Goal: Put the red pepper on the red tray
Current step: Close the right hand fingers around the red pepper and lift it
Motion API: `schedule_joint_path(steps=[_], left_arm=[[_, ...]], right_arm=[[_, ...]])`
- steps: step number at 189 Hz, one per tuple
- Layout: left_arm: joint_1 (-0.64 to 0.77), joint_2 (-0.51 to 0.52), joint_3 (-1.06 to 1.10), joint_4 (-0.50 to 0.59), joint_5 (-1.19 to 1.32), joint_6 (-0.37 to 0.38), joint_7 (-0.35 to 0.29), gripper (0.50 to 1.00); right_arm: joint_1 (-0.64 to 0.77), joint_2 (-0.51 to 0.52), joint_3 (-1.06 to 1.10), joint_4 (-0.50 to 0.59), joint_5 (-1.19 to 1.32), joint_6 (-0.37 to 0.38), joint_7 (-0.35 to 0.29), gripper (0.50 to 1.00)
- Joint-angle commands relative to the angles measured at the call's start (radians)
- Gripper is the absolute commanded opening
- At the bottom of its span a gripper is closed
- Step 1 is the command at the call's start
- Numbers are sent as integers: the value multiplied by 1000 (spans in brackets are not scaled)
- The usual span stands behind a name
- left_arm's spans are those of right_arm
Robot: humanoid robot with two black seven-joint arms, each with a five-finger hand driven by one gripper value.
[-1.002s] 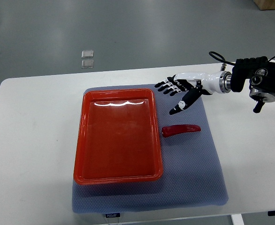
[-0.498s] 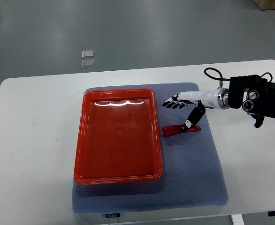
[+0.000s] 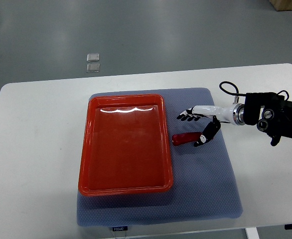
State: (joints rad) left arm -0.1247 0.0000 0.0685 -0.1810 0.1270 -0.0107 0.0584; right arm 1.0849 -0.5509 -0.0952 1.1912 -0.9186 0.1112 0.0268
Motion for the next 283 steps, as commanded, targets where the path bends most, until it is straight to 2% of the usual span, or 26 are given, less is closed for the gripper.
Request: schedule_joint_path(steps=[1, 54, 72, 159, 195, 221, 262, 272, 283], left_arm=[[0, 0, 1, 0, 0, 0, 0, 1000], [0, 0, 2, 0, 0, 0, 0, 1000], [0, 0, 1, 0, 0, 0, 0, 1000], [0, 0, 1, 0, 0, 0, 0, 1000], [0, 0, 1, 0, 0, 0, 0, 1000], [0, 0, 1, 0, 0, 0, 0, 1000], [0, 0, 1, 0, 0, 0, 0, 1000], [0, 0, 1, 0, 0, 0, 0, 1000], [0, 0, 1, 0, 0, 0, 0, 1000]], right_arm=[[-5, -1, 0, -1, -8, -4, 1, 903], [-19, -15, 0, 16, -8, -27, 1, 891], [-19, -23, 0, 36, -9, -27, 1, 834], [-25, -41, -6, 48, -129, -30, 41, 693], [-43, -40, -5, 48, -137, -30, 45, 690], [-49, -30, -5, 48, -137, -30, 47, 711], [-63, -20, -5, 44, -141, -45, 51, 705], [-65, -18, -5, 44, -141, -50, 53, 680], [-65, -17, -5, 44, -143, -50, 51, 588]])
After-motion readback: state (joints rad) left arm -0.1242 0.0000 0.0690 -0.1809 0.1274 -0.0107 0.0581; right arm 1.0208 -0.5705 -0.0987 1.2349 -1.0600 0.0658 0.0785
